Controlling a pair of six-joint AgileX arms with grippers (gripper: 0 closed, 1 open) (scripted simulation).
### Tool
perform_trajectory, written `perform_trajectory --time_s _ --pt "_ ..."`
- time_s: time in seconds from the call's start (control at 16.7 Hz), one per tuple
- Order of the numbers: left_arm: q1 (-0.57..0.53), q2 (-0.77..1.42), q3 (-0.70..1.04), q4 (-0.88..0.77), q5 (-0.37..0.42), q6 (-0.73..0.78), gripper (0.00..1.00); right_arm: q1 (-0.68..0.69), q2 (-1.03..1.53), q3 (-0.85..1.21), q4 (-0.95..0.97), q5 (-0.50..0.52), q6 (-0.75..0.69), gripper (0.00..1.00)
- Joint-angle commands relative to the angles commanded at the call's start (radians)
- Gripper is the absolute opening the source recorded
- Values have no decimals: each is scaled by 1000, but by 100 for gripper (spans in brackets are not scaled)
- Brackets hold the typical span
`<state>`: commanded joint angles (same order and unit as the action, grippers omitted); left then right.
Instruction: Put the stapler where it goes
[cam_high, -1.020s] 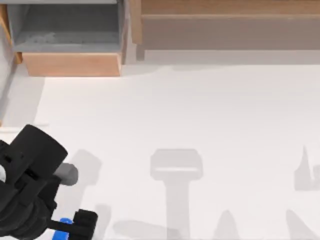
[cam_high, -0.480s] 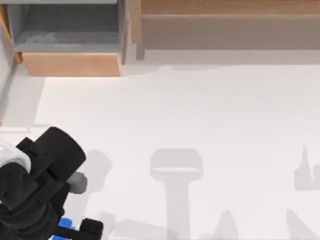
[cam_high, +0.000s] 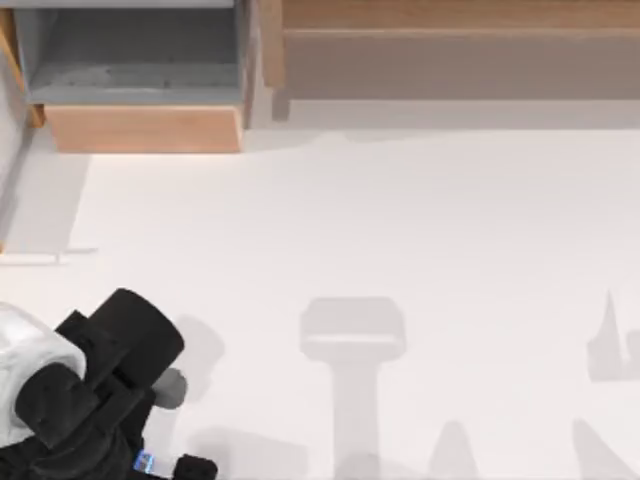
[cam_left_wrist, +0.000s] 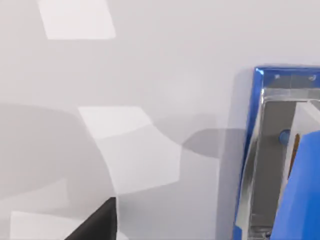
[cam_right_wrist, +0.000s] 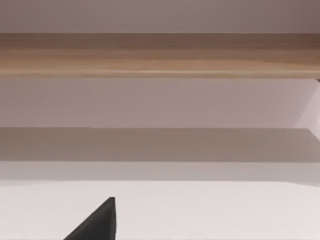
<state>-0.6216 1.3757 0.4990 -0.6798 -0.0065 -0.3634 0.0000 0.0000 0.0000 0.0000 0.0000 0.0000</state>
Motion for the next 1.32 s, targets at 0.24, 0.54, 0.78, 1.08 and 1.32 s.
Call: perform_trajectory --time_s 0.24,0.54,0.78,1.08,1.32 --pt "0 7 -6 9 0 0 100 0 0 0 0 0 0 100" --pt "0 7 -6 9 0 0 62 0 0 0 0 0 0 100" --pt "0 7 -6 9 0 0 32 0 0 0 0 0 0 100" --pt "0 7 -6 9 0 0 0 0 0 0 0 0 0 100" --pt "0 7 -6 9 0 0 0 0 0 0 0 0 0 100"
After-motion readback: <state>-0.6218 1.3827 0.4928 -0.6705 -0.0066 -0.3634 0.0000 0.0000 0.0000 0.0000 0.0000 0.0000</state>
